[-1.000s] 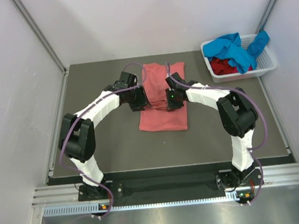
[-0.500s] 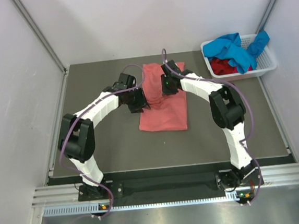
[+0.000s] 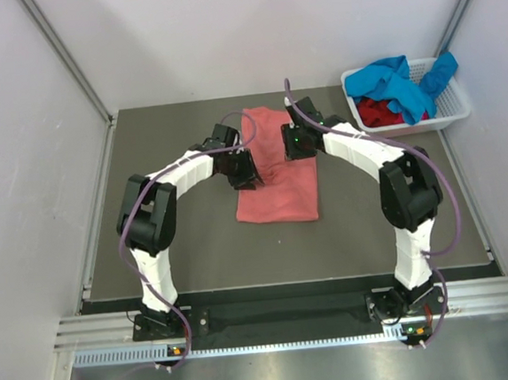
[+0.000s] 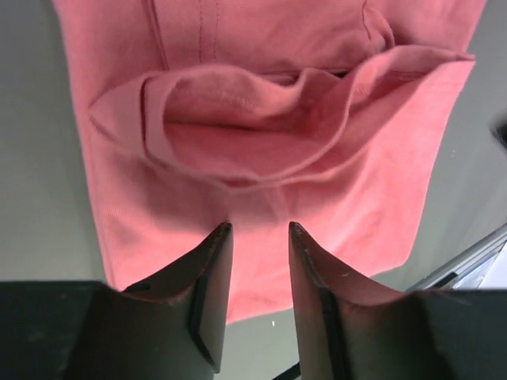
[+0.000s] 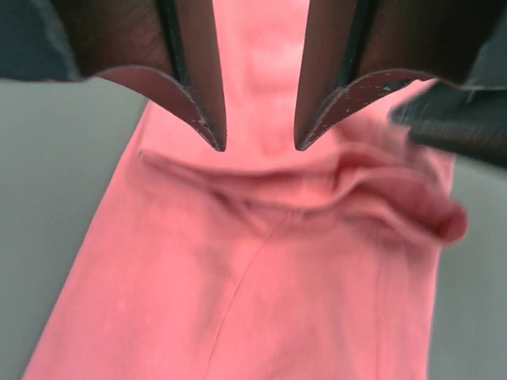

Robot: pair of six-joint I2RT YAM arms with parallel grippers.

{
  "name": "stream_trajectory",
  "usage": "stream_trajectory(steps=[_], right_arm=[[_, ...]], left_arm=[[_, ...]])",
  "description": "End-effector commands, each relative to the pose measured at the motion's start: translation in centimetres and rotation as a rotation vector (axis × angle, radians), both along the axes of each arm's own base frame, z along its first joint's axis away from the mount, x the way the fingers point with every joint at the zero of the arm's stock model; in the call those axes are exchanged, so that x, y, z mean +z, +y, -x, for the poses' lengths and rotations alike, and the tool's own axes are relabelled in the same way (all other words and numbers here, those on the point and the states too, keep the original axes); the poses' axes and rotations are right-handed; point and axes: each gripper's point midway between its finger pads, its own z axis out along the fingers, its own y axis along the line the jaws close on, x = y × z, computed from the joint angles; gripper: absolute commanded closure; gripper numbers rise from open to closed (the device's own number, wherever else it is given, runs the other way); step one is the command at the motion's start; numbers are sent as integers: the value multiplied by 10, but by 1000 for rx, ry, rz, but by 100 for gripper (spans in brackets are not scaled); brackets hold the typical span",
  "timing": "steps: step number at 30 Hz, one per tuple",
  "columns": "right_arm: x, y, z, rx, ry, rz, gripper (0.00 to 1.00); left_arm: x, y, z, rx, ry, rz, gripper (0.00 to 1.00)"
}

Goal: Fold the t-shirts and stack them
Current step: Fold the tshirt

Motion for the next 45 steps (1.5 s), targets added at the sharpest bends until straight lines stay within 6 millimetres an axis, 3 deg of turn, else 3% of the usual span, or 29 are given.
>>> stream_trajectory(steps=[1, 7, 11, 12, 14, 15, 18, 19, 23, 24, 26, 27, 28, 30, 31, 32, 33, 34, 35, 36, 37, 39, 40, 42, 45], right_arm=[[15, -8, 14, 28, -15, -66, 60], [-15, -13, 25, 37, 53, -131, 69], [-29, -32, 13, -16, 59, -132, 68], [-33, -42, 8, -34, 63, -128, 68], [-42, -49, 3, -29, 72, -121, 68], [-44, -56, -1, -34, 74, -115, 68], [-45, -67, -9, -18, 76, -74, 67], [-36, -70, -16, -18, 56, -63, 67], [3, -73, -9, 25, 16, -30, 65], [12, -68, -4, 42, 6, -34, 64], [31, -61, 12, 78, 1, -72, 59], [36, -52, 21, 102, 12, -100, 58], [40, -39, 36, 147, 41, -171, 55], [42, -16, 55, 177, 94, -285, 55], [33, -4, 75, 213, 163, -356, 55], [34, 7, 75, 211, 161, -421, 55], [29, 13, 82, 218, 182, -458, 54], [12, 15, 101, 227, 255, -497, 55], [8, 18, 102, 229, 263, -527, 56], [-1, 18, 108, 230, 288, -532, 58], [-17, 13, 118, 217, 325, -519, 65], [-32, 5, 120, 200, 322, -517, 70], [-49, -3, 134, 178, 365, -508, 76], [-62, -16, 137, 147, 367, -508, 78], [-91, -45, 160, 64, 417, -470, 80]], left_arm=[[11, -13, -19, -20, -48, 55, 61], [-3, -2, -52, 12, -55, 51, 63], [-11, 3, -80, 23, -48, 72, 62], [-24, 3, -81, 19, -21, 71, 62], [-21, -1, -91, 8, -27, 94, 62], [-29, -1, -91, -1, -9, 91, 62], [-20, -4, -93, -9, -25, 103, 61], [-17, -3, -92, -12, -29, 102, 60], [10, 7, -74, -18, -60, 78, 54], [33, 10, -70, -18, -103, 78, 54], [38, 18, -53, -11, -92, 54, 54], [55, 19, -46, -9, -121, 63, 54], [49, 22, -34, -8, -95, 59, 54], [56, 15, -20, -9, -95, 82, 55], [54, 10, -12, -17, -71, 112, 56], [35, 7, 7, -22, -9, 127, 57], [34, -2, 8, 7, 4, 198, 59], [26, -3, 14, 21, 30, 228, 62], [3, 3, 30, 44, 81, 211, 63], [-3, 6, 31, 57, 78, 201, 63], [-15, 12, 40, 67, 97, 175, 64], [-27, 20, 44, 73, 101, 138, 64], [-32, 22, 47, 68, 107, 121, 64], [-43, 30, 51, 61, 116, 72, 64], [-60, 45, 61, 60, 144, -8, 65]])
